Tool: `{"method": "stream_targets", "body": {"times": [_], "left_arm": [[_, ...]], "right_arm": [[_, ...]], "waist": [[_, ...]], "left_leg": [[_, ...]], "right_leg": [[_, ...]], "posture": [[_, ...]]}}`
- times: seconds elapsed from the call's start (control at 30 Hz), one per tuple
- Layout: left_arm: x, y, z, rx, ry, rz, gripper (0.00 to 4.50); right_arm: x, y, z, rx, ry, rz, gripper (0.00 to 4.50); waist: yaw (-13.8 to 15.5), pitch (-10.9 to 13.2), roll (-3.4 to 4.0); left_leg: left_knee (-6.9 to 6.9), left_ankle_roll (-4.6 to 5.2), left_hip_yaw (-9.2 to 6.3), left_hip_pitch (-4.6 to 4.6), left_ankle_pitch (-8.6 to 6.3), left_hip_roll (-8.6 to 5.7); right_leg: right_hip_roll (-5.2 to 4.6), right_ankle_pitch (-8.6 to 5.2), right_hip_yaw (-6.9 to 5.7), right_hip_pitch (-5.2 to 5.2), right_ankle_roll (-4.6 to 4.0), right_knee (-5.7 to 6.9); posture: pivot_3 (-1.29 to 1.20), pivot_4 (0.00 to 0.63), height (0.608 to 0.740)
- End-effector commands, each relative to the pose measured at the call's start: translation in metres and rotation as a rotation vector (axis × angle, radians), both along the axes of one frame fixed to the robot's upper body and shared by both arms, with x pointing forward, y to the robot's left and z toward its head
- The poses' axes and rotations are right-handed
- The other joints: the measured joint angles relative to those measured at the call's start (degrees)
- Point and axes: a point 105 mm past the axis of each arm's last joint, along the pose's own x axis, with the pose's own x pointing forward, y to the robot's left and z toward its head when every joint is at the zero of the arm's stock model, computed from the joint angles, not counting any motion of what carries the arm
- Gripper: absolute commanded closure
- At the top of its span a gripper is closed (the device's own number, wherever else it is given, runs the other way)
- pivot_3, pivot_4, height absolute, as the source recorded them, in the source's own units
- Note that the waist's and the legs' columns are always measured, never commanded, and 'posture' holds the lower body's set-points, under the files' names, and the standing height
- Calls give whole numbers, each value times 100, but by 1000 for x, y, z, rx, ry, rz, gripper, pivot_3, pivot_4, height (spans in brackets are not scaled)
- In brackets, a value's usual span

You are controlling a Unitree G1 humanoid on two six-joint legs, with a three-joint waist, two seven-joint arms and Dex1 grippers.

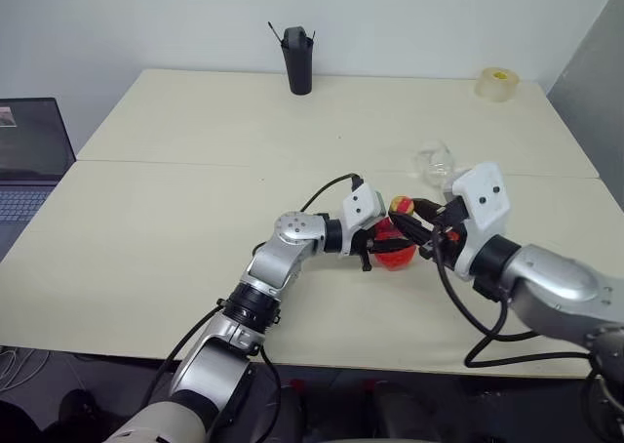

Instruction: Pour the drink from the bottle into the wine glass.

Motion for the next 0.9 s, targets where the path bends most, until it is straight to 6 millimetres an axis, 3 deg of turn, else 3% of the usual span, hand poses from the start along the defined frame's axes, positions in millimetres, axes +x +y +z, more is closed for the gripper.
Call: {"method": "stream_targets", "body": {"times": [0.03, 0.23, 0.37, 0.5, 0.73, 0.9], "left_arm": [[-11, -6, 14, -28, -41, -72, 3385], [-14, -2, 17, -32, -39, -73, 3387], [-17, 2, 17, -28, -33, -70, 3421], [-22, 7, 18, -25, -14, -86, 3475], [-28, 8, 19, -28, 12, -112, 3494], [-32, 3, 18, -25, 15, -138, 3496]], "right_arm": [[-7, -1, 18, -24, -49, 230, 3235], [-4, -20, 21, -30, -42, 472, 3235], [9, -33, 24, 28, -63, 521, 3235], [1, -40, 11, -27, -5, 634, 3235], [-9, -40, -1, -78, 37, 680, 3235], [-11, -41, 2, -73, 43, 641, 3235]], "waist": [[7, 0, 1], [10, 3, -3], [5, 4, -5], [20, 4, -5], [21, 4, -5], [24, 4, -5]], "left_leg": [[0, 0, 0, -1, 0, 0], [2, 1, 11, 1, -1, -2], [3, 1, 10, 4, -1, 0], [3, 1, 6, 5, -1, 1], [5, 1, 3, 5, 0, 2], [6, 0, 2, 4, 0, 1]], "right_leg": [[1, 0, 1, 0, 0, 0], [1, 0, -1, 6, 0, -5], [1, 0, 2, 6, 0, -2], [1, 0, 3, 6, 0, -2], [-11, 0, 2, 6, 0, 0], [-20, 0, 2, 6, 0, -1]], "posture": [[0, 150, 740], [0, 150, 740], [0, 150, 740], [0, 150, 740], [0, 150, 740], [0, 150, 740]]}}
